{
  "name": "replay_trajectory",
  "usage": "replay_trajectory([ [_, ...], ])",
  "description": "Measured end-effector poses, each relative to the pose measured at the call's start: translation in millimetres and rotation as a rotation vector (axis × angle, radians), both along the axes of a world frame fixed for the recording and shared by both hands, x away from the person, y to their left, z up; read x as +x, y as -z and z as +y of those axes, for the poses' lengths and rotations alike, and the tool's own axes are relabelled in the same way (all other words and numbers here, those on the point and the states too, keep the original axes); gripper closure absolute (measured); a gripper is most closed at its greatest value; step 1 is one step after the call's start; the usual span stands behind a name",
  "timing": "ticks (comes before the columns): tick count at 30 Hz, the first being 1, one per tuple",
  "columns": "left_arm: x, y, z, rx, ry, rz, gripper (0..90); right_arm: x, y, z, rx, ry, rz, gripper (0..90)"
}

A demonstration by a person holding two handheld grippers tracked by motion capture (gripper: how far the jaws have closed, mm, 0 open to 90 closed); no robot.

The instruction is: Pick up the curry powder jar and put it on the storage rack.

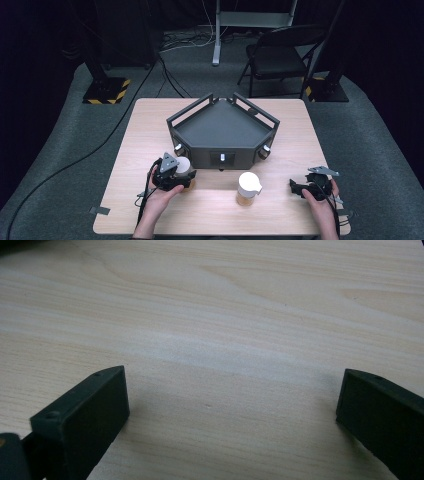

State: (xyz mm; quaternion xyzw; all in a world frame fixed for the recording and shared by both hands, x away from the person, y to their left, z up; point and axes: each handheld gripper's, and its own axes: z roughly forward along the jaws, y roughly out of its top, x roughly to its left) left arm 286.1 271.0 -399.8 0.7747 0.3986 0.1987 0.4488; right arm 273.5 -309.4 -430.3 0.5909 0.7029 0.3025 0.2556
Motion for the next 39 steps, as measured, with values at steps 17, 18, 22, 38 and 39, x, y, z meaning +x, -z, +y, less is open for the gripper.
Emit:
replay_trajectory([
  [17, -3.2, -9.3, -4.2, 0.024, 0.021, -0.011, 33.8, 0.1, 0.0, -0.2, 0.0, -0.003, 0.0, 0.0],
  [18, -3.5, -11.1, -3.8, 0.023, 0.024, -0.015, 33.8, 0.1, 0.0, -0.2, 0.0, -0.003, 0.0, 0.0],
  [22, -5.6, -20.2, -2.8, 0.015, 0.033, -0.025, 33.8, 0.1, 0.0, -0.2, 0.0, -0.003, 0.0, 0.0],
  [38, -9.7, -54.1, -2.3, 0.008, 0.04, -0.061, 33.8, 0.0, 0.0, -0.3, 0.0, -0.004, 0.0, 0.0],
  [39, -9.3, -56.1, -2.4, 0.01, 0.039, -0.064, 33.8, 0.1, 0.0, -0.2, 0.0, -0.003, 0.0, 0.0],
])
